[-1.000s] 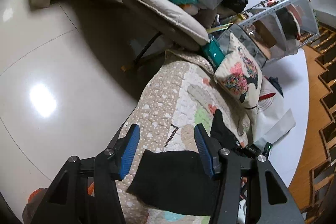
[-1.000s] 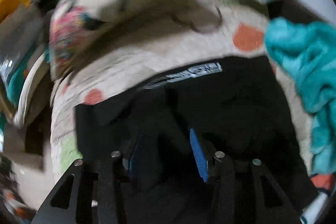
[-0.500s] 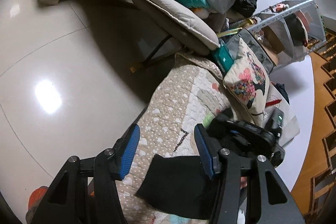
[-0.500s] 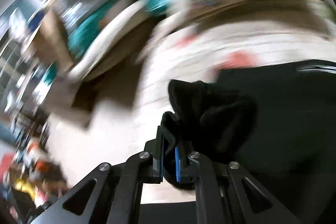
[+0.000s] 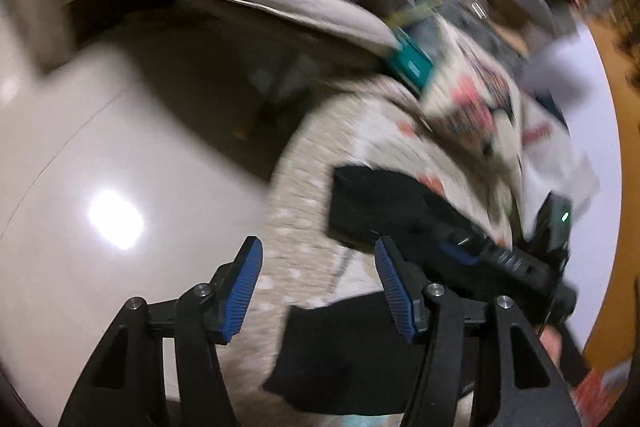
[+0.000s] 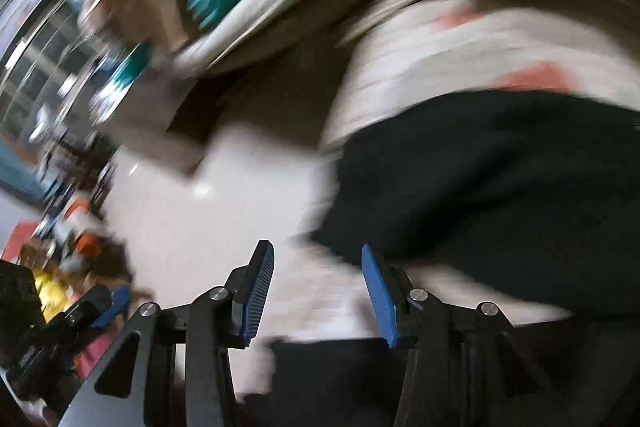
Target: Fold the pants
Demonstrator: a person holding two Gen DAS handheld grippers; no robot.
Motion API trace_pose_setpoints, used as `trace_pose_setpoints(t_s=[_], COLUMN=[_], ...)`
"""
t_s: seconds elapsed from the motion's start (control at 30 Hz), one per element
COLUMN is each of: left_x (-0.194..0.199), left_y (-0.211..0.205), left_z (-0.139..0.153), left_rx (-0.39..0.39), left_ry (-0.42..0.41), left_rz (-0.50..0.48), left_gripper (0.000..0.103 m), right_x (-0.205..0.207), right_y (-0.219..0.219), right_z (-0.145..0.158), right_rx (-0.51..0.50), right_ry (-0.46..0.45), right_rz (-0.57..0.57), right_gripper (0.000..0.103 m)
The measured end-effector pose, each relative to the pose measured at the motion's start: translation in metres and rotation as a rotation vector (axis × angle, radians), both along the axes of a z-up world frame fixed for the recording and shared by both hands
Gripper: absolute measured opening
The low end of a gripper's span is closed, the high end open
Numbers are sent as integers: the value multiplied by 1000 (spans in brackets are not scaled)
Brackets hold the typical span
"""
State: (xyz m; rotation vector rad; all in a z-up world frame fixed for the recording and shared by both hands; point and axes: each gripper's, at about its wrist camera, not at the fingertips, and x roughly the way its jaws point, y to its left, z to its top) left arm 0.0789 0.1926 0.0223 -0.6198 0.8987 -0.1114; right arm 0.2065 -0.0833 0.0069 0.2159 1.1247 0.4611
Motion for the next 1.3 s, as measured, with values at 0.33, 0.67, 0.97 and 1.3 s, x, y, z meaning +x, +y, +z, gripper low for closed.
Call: trace_pose_setpoints(t_s=[0.33,0.67,0.97,1.3], left_x=[130,197,219,220], left_y=[-73,-77,-102,-121], left_z=[-22,-56,-81,-81], left_rx=[192,188,278,388], left_ry=[-9,19,45,31], left_rz=[-261,-303,-438,-490], left_gripper=[58,58,60,54], right_x=[55,105,136,150], right_y=[-244,-289,-259,-217], right_z=[22,-2,-16,-40], right_rx=[-180,-192,-228,-307], right_ry=[-46,-36,-46,-7], right_rz=[-355,-238,-69,81], right_gripper=[50,50,50,56])
